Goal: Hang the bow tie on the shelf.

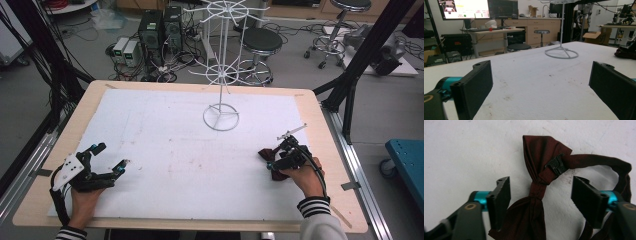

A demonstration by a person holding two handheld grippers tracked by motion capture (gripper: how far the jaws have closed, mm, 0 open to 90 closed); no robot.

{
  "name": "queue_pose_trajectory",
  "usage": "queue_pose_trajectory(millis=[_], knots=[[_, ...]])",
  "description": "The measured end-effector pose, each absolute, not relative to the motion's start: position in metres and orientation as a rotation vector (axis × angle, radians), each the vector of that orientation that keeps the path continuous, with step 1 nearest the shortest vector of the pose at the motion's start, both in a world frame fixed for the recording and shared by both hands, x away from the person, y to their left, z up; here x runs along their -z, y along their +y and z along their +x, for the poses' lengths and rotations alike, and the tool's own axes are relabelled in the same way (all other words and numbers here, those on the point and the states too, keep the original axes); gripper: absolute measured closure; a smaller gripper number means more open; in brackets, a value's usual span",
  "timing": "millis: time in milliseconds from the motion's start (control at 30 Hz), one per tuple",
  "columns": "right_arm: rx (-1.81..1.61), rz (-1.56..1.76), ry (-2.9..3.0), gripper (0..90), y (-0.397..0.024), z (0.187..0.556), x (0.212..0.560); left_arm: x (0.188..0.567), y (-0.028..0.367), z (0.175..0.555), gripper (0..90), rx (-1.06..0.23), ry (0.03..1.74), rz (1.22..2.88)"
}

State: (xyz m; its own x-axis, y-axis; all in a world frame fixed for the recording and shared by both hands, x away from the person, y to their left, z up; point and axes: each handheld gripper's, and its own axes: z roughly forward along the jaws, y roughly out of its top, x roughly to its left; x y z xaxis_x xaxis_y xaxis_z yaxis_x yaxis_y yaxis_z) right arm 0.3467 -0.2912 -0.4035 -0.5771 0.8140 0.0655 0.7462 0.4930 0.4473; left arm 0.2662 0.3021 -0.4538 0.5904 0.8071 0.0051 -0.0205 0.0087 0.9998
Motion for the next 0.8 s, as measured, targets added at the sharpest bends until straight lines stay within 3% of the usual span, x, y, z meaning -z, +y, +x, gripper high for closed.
queue_pose_trajectory(millis=[300,600,800], knots=[[-0.612,1.38,2.601,49.8,-0.2876,0.3493,0.4066,0.4538,0.3021,0.2663,5.6,-0.742,0.719,1.427],[-0.569,1.39,2.626,75.8,-0.2851,0.3508,0.4077,0.4538,0.3021,0.2663,5.6,-0.742,0.719,1.426],[-0.569,1.4,2.627,78.1,-0.2857,0.3514,0.4072,0.4538,0.3021,0.2663,5.6,-0.742,0.719,1.426]])
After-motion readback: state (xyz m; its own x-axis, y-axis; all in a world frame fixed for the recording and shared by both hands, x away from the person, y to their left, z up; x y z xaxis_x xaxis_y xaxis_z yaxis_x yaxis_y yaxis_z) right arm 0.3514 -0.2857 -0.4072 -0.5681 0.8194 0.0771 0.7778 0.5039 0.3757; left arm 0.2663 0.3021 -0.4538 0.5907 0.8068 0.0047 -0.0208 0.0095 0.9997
